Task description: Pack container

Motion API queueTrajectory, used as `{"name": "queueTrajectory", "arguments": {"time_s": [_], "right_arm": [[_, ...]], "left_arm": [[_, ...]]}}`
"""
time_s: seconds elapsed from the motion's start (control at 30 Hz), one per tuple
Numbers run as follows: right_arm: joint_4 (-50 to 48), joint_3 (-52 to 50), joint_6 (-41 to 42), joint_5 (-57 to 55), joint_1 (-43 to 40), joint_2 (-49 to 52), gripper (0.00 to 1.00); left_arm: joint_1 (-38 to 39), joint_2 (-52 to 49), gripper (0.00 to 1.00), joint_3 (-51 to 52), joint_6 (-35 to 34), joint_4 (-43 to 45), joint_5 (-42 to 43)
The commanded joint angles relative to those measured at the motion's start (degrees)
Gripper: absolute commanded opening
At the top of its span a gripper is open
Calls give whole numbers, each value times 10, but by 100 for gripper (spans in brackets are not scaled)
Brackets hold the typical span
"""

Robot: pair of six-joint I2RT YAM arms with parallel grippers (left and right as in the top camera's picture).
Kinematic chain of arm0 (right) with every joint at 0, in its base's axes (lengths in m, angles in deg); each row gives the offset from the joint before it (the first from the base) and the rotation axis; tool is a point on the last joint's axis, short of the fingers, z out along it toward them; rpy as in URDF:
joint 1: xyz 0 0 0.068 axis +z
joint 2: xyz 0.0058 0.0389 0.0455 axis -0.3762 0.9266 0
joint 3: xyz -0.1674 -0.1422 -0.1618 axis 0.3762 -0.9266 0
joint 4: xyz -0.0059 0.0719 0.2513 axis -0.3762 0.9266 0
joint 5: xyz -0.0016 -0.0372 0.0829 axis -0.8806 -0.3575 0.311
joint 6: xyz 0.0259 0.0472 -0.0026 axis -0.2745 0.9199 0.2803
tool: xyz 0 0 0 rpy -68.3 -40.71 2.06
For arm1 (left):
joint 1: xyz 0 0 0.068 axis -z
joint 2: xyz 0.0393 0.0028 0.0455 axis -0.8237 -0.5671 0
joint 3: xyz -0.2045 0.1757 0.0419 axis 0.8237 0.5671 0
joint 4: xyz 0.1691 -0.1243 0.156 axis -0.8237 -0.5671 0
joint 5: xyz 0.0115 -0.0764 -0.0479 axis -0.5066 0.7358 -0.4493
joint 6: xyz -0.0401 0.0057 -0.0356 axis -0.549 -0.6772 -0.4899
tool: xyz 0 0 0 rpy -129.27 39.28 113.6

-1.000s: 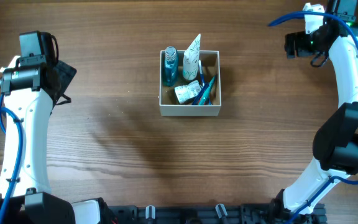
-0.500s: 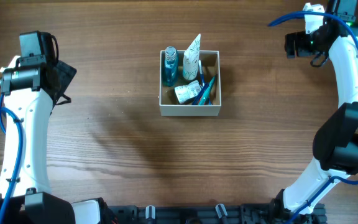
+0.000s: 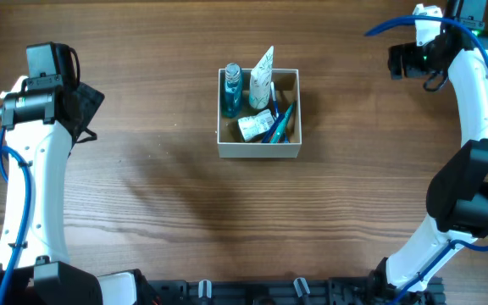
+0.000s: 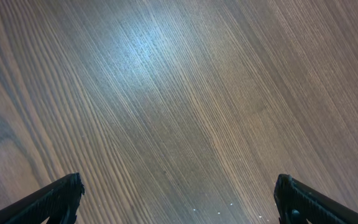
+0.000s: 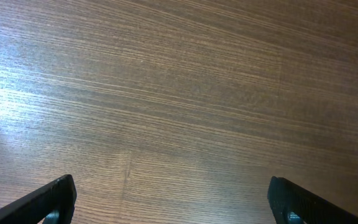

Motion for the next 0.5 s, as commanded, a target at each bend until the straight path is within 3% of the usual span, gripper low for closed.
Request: {"name": "queueTrajectory", "arguments": {"time_s": [0.0,0.47], "right_arm": [[-3,-3,-11,-3,3,0,100],[-3,-3,-11,-4,3,0,100]], "left_arm": [[-3,9,100,-7,3,0,-9],[-2,10,100,-7,3,-26,2]]}}
